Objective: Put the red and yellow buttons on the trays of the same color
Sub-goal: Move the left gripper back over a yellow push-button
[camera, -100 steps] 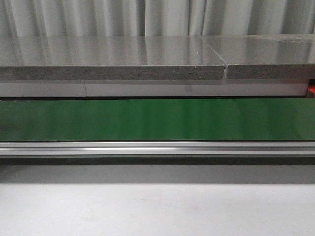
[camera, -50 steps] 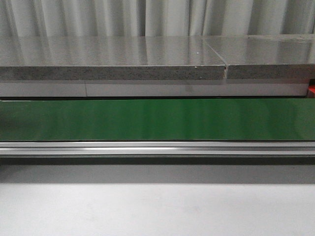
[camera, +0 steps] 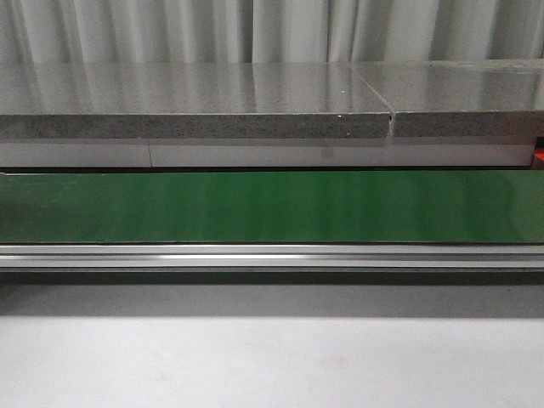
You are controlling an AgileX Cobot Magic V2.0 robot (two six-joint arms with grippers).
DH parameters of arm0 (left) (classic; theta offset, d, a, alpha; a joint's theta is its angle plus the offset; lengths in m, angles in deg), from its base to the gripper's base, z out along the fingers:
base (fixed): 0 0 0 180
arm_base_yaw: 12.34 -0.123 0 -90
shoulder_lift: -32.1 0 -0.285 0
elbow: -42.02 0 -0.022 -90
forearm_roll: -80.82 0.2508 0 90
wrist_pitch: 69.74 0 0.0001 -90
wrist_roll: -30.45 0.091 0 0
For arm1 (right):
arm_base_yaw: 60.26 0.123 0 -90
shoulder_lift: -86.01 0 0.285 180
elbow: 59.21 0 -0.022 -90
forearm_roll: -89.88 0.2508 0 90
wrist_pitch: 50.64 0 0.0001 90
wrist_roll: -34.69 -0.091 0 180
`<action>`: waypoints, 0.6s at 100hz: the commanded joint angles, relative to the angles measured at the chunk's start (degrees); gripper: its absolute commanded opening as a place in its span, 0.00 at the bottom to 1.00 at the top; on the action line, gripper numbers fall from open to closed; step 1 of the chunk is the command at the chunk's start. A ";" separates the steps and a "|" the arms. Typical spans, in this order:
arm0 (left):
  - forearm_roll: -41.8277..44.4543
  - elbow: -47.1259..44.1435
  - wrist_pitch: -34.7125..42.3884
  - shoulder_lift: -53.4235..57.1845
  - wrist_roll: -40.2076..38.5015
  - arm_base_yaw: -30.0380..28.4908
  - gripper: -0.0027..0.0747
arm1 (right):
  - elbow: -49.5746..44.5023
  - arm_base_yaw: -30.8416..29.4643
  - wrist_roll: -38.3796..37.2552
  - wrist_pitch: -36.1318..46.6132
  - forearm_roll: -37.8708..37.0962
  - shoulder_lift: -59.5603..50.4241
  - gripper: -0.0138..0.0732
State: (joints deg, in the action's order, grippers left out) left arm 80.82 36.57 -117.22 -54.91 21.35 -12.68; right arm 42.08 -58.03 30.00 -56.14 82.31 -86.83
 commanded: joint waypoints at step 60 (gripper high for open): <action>7.69 -18.73 6.11 14.95 -8.93 -25.45 0.75 | 0.55 0.03 0.13 4.56 -0.77 -0.84 0.08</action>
State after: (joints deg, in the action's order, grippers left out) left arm 88.95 18.69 -116.56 -41.15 13.25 -34.68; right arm 42.08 -58.03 30.00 -56.14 82.31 -86.83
